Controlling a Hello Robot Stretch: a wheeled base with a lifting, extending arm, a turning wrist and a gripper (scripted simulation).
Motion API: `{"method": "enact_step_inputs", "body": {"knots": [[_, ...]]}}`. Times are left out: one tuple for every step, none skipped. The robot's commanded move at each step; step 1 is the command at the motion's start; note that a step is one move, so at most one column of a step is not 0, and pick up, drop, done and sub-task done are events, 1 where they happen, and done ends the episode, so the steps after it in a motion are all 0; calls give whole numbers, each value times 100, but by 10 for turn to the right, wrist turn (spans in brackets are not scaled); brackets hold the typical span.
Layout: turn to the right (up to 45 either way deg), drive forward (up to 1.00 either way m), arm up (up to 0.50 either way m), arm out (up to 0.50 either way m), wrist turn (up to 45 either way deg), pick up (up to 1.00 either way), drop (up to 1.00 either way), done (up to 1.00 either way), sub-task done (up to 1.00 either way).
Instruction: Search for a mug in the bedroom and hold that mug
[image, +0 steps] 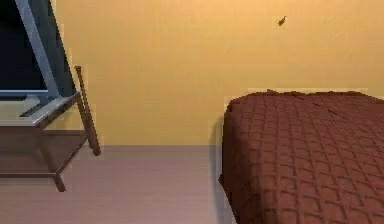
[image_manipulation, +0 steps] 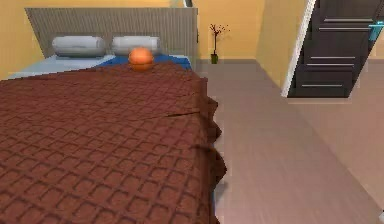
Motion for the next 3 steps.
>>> {"method": "enact_step_inputs", "body": {"knots": [[-450,0,0,0,0,0,0,0,0],[-390,0,0,0,0,0,0,0,0],[0,20,0,0,0,0,0,0,0]]}}
